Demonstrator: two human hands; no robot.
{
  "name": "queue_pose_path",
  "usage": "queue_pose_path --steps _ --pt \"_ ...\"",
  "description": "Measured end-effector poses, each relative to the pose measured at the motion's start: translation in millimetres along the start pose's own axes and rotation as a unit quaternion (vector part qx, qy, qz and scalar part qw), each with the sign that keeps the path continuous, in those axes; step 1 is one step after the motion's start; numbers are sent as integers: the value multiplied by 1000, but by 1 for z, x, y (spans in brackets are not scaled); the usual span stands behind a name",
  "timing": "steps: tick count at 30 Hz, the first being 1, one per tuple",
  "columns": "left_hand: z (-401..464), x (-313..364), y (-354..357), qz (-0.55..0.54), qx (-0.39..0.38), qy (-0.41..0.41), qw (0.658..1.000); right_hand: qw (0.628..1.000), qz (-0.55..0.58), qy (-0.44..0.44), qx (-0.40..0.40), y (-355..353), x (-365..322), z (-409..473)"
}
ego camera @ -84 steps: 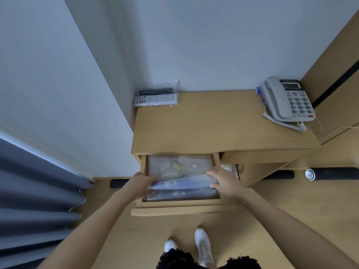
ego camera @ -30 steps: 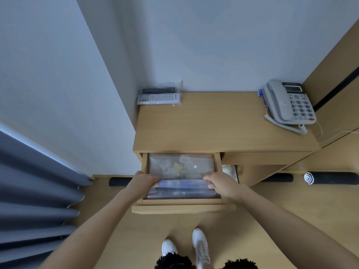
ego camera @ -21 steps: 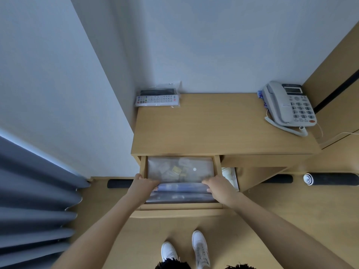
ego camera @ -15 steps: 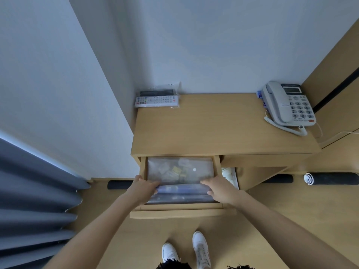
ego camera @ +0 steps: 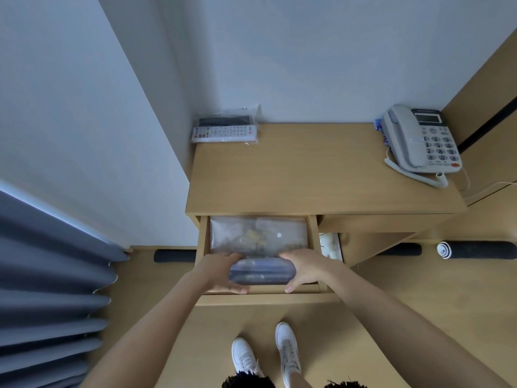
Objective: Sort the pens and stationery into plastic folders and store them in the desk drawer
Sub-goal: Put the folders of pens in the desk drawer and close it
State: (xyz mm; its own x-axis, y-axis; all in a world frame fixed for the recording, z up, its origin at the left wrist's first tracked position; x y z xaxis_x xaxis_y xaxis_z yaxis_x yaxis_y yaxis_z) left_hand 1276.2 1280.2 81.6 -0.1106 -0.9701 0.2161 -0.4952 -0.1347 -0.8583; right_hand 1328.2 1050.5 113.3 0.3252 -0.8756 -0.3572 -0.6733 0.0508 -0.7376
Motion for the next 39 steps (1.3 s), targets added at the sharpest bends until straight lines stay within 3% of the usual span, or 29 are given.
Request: queue_pose_path --steps 6,11,21,27,39 --pt "1 3 -7 -20 -9 -17 1000 999 35 8 27 5 6 2" --pt "10 1 -10 -73 -51 -35 995 1000 29 11 -4 2 7 8" --pt "16 -2 -8 -50 -105 -47 992 998 10 22 -65 2 6 12" --pt "11 1 -11 -39 -77 -43 995 1000 7 8 -27 5 4 5" --pt "5 4 -6 -82 -107 -63 989 999 34 20 -10 7 7 13"
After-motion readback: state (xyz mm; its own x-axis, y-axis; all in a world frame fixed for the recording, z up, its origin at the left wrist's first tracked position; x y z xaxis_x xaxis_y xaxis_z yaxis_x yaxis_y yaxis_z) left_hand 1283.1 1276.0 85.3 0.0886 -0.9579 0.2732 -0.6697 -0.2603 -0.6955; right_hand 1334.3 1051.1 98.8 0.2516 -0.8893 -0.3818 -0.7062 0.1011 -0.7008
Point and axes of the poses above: each hand's wrist, its own z-axis towards the middle knuckle, its own y-axis out of the palm, x = y × z, the point moved 1 cm from there along z, towards the middle knuckle, and after that the axes turned 11 degrees about x, right-handed, at the moved point
